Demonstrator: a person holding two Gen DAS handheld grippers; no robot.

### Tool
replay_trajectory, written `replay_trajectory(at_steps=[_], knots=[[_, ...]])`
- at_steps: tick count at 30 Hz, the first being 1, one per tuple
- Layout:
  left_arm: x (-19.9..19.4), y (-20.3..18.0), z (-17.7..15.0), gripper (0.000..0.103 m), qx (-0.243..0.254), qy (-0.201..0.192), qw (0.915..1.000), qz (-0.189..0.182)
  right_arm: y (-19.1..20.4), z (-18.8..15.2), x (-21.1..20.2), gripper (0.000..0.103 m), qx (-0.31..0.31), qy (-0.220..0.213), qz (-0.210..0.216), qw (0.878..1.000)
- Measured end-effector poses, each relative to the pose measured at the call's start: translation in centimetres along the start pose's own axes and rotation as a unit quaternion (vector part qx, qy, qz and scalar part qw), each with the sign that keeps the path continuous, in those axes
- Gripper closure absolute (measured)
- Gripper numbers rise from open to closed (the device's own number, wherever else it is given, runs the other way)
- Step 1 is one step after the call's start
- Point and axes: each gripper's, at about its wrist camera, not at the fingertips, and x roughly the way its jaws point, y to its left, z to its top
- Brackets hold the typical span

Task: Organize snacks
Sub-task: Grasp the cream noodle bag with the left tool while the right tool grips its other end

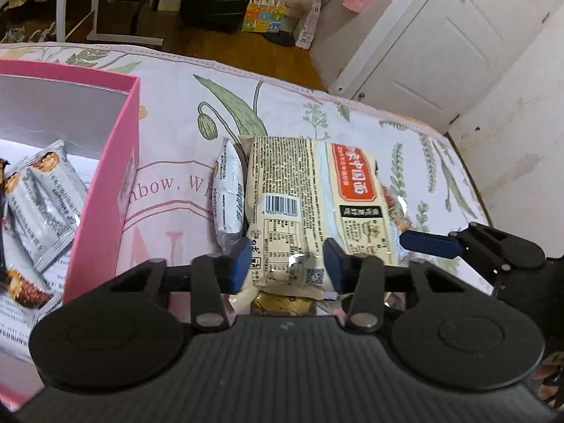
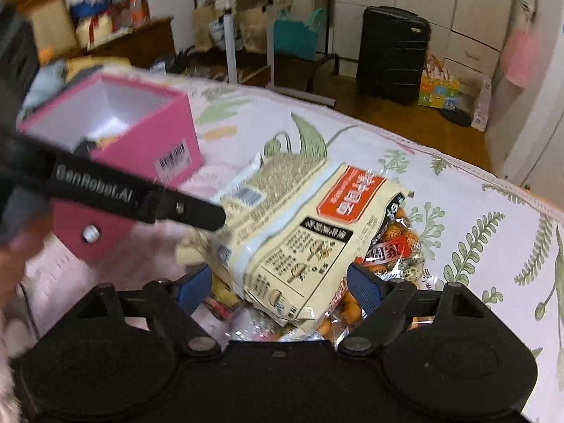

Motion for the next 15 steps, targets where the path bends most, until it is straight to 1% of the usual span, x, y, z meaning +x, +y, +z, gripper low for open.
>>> replay_trajectory(at_steps=[3, 5, 7, 10, 11, 14, 15], knots=[[0.9, 0.4, 0.0, 0.066, -0.003, 0.019, 0.9998, -0.01, 0.0, -0.4, 1.1, 0.016, -0.021, 0.014, -0.008, 1.0], [1.4, 0.8, 0.2, 0.066, -0.018, 0.03, 0.9992, -0.021, -0.3, -0.6, 1.7, 0.016, -0.024, 0.021, -0.01, 0.999], [1.9, 1.1, 0.3, 0.066, -0.034, 0.037, 0.9984, -0.025, -0.7, -0.6, 2.2, 0.016, -0.019, 0.022, -0.003, 1.0], [2.5, 1.5, 0.3, 0.066, -0.049, 0.038, 0.9977, -0.026, -1.0, -0.7, 2.6, 0.014, -0.013, 0.013, 0.012, 1.0], [2.7, 1.5, 0.2, 0.066, -0.051, 0.037, 0.9976, -0.027, -0.8, -0.8, 2.7, 0.011, -0.014, 0.007, 0.014, 1.0], [3.3, 1.2, -0.1, 0.064, -0.048, 0.035, 0.998, -0.022, 0.1, -1.2, 3.4, 0.009, -0.052, 0.0, 0.007, 0.999], [3.5, 1.1, -0.2, 0.062, -0.047, 0.032, 0.9982, -0.017, 0.3, -1.2, 3.5, 0.008, -0.06, -0.003, 0.004, 0.998]])
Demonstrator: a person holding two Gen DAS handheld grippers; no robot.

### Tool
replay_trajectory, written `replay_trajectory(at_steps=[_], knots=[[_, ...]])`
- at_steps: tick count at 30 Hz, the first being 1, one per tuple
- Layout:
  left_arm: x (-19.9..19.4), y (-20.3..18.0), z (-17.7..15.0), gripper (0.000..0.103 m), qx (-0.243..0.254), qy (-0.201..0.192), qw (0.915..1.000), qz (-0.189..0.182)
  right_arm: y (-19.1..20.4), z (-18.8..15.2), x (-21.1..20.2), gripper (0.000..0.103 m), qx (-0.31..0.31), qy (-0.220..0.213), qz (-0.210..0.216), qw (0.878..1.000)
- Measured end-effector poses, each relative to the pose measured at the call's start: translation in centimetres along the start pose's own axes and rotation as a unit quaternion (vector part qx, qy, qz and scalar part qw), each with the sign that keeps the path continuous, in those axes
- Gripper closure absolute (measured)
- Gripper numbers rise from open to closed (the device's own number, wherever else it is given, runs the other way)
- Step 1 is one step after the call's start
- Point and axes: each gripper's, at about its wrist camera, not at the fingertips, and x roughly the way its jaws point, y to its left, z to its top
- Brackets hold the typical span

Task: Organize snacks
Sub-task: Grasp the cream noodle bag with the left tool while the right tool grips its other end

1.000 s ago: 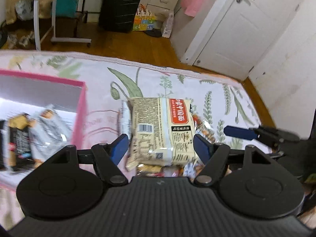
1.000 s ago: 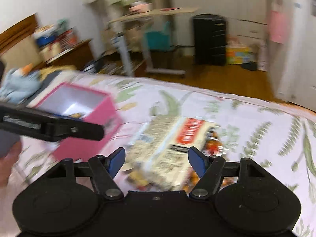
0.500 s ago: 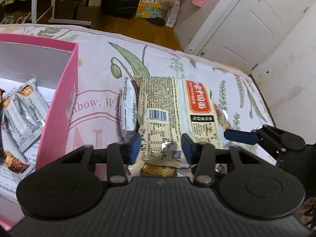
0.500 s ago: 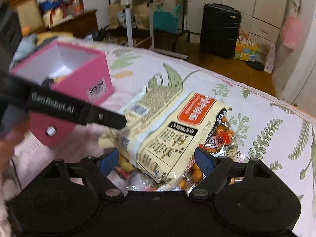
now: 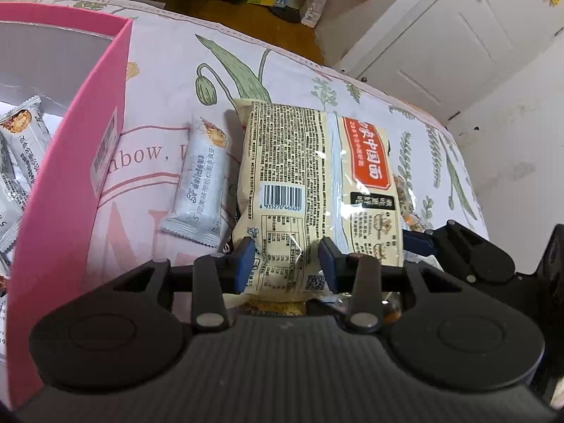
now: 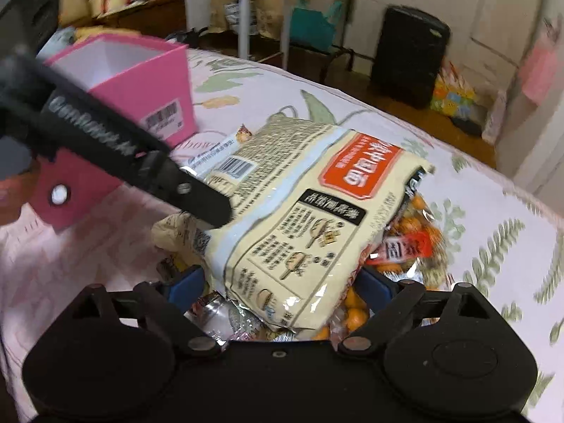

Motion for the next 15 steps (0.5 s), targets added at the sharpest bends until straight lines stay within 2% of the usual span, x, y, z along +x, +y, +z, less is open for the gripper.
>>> replay_trajectory(at_steps=[3, 6, 9, 11, 12, 13, 15], knots=[[0.3, -0.2, -0.2, 0.057, 0.003, -0.011, 0.9999, 0.008, -0.2, -0.1, 0.2, 0.007, 0.014, -0.007, 0.002, 1.0], [0.2, 0.1, -0.1, 0.046, -0.004, -0.014, 0.9998, 0.013, -0.3, -0.1, 0.1, 0.007, 0.019, -0.008, 0.003, 1.0], [0.3, 0.6, 0.2, 0.043, -0.016, -0.02, 0.9996, 0.009, 0.0, 0.1, -0.2, 0.007, 0.008, -0.007, 0.0, 1.0], [0.5, 0.7, 0.5, 0.042, -0.013, -0.031, 0.9994, 0.01, 0.1, 0.2, -0.5, 0.007, -0.001, -0.008, -0.005, 1.0], [0.6, 0.7, 0.5, 0.045, -0.011, -0.034, 0.9993, 0.009, 0.1, 0.2, -0.8, 0.007, -0.005, -0.01, -0.009, 1.0], [0.6, 0.7, 0.6, 0.054, -0.012, -0.031, 0.9994, 0.008, 0.0, 0.3, -1.1, 0.007, -0.007, -0.01, -0.011, 1.0], [0.5, 0.9, 0.8, 0.057, -0.023, -0.019, 0.9995, -0.004, -0.4, 0.6, -1.6, 0.007, -0.004, -0.009, -0.002, 1.0]])
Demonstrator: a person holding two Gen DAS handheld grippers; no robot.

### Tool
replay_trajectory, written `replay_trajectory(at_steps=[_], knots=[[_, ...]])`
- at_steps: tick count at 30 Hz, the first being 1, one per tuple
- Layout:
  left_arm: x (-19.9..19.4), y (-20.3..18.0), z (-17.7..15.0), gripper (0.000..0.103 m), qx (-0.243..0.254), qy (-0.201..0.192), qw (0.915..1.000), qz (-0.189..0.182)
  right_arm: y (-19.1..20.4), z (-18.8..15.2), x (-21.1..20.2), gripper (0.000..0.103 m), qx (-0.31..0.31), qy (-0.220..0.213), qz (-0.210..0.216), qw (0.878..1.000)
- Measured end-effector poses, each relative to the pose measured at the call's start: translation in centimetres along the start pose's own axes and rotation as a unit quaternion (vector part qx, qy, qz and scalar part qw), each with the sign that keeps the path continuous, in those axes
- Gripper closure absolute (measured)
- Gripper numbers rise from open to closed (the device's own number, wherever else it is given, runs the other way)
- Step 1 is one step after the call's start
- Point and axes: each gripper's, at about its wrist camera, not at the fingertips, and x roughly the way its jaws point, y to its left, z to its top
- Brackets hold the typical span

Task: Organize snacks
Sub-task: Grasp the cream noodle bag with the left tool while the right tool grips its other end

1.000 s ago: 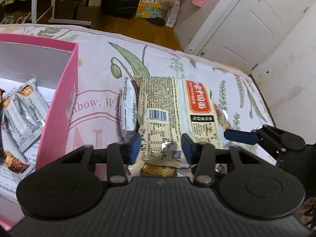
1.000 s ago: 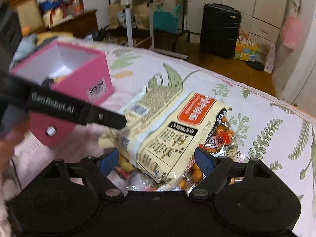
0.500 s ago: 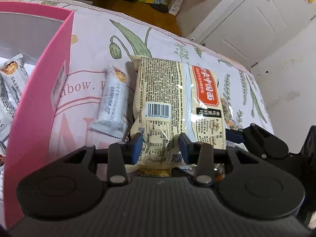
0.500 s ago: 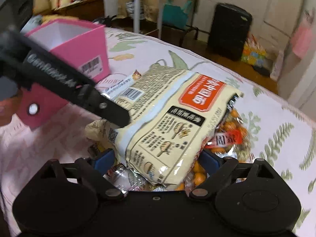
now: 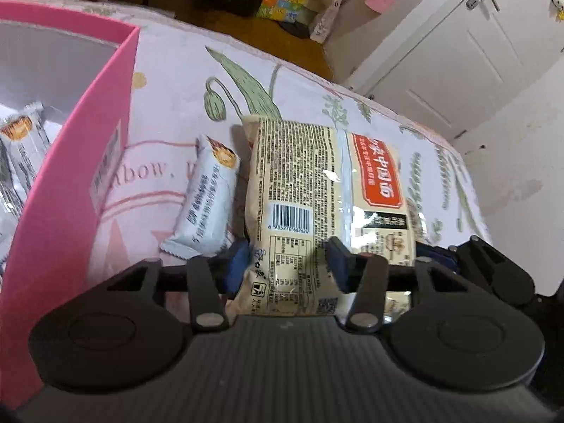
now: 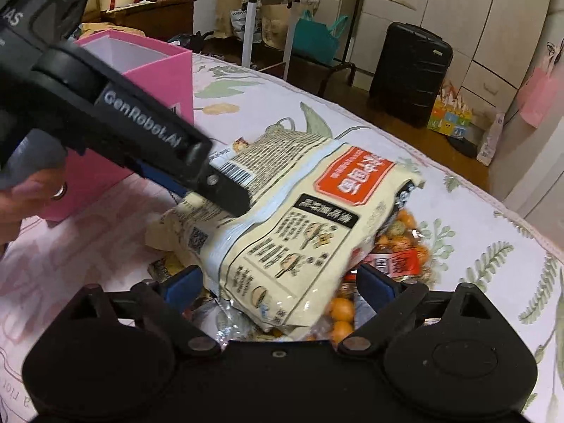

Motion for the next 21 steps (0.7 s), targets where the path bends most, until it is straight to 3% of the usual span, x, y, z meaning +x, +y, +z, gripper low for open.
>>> replay_trajectory(at_steps=[8, 11, 13, 17, 21], knots=[[1.0, 1.4, 0.6, 0.054, -0.039, 0.024, 0.9986, -0.024, -2.8, 0.5, 1.5, 0.005, 0.092, 0.017, 0.058, 0.994], [1.1, 1.3, 0.6, 0.056, -0.043, 0.033, 0.9979, -0.036, -2.8, 0.4, 1.6, 0.004, 0.1, 0.008, 0.066, 0.993], [1.2, 1.0, 0.5, 0.056, -0.042, 0.037, 0.9972, -0.05, -2.6, 0.3, 1.8, 0.001, 0.122, 0.003, 0.066, 0.99], [1.1, -0.9, -0.2, 0.055, 0.009, 0.024, 0.9994, -0.022, -1.4, 0.4, 2.5, 0.0, 0.121, 0.003, 0.031, 0.992], [0.7, -1.6, -0.6, 0.054, 0.023, 0.016, 0.9996, -0.007, -0.5, 0.4, 2.4, 0.0, 0.128, 0.001, 0.01, 0.992]])
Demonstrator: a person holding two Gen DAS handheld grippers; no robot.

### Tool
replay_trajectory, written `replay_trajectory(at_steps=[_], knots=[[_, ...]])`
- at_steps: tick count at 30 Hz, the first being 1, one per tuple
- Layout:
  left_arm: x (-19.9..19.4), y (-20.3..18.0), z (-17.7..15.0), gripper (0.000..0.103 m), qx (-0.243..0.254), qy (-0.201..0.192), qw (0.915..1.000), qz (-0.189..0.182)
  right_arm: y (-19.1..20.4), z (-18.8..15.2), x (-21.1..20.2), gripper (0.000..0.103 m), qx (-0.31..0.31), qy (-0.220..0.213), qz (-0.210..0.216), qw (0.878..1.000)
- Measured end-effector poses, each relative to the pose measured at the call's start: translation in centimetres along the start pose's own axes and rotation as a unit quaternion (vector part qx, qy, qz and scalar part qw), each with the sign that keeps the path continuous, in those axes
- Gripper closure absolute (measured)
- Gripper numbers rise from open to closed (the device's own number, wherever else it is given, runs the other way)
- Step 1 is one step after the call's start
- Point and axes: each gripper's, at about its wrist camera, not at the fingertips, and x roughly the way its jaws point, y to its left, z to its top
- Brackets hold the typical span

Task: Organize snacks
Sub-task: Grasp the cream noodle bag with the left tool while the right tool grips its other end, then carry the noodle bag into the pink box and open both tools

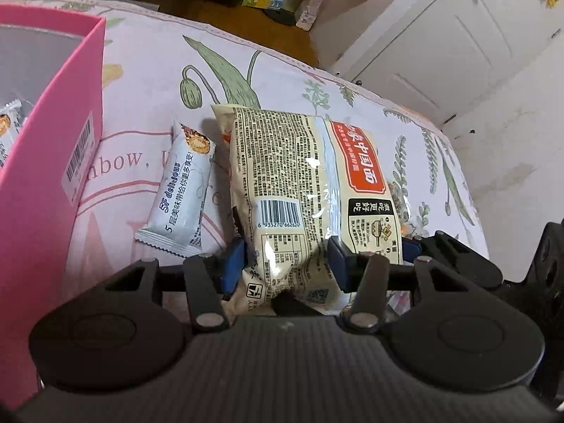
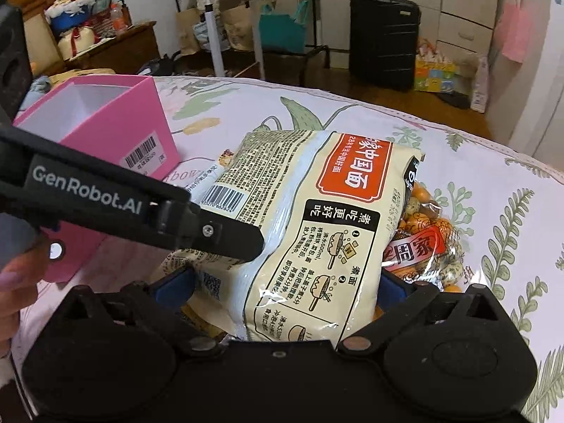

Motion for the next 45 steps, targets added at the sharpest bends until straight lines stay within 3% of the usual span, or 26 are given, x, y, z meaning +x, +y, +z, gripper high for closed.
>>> replay_trajectory(at_steps=[7, 14, 26, 32, 45], knots=[[-1.5, -1.5, -0.8, 0.054, 0.031, -0.003, 0.9994, 0.015, 0.5, 0.1, -1.0, 0.0, 0.023, 0.014, 0.0, 1.0], [-3.8, -2.5, -1.7, 0.054, 0.043, 0.002, 0.9991, 0.007, 1.4, -0.4, -3.6, 0.0, 0.023, 0.015, 0.003, 1.0], [-9.6, -4.5, -5.5, 0.054, 0.067, 0.013, 0.9976, 0.013, 4.7, -2.2, -8.9, 0.0, 0.007, 0.026, 0.012, 1.0], [-11.9, -5.2, -7.4, 0.054, 0.096, 0.021, 0.9942, 0.044, 6.8, -3.2, -10.2, 0.0, 0.01, 0.038, 0.022, 0.999], [-18.3, -4.8, -10.4, 0.054, 0.104, -0.015, 0.9928, 0.058, 11.4, -3.5, -14.3, 0.002, -0.037, 0.01, 0.025, 0.999]])
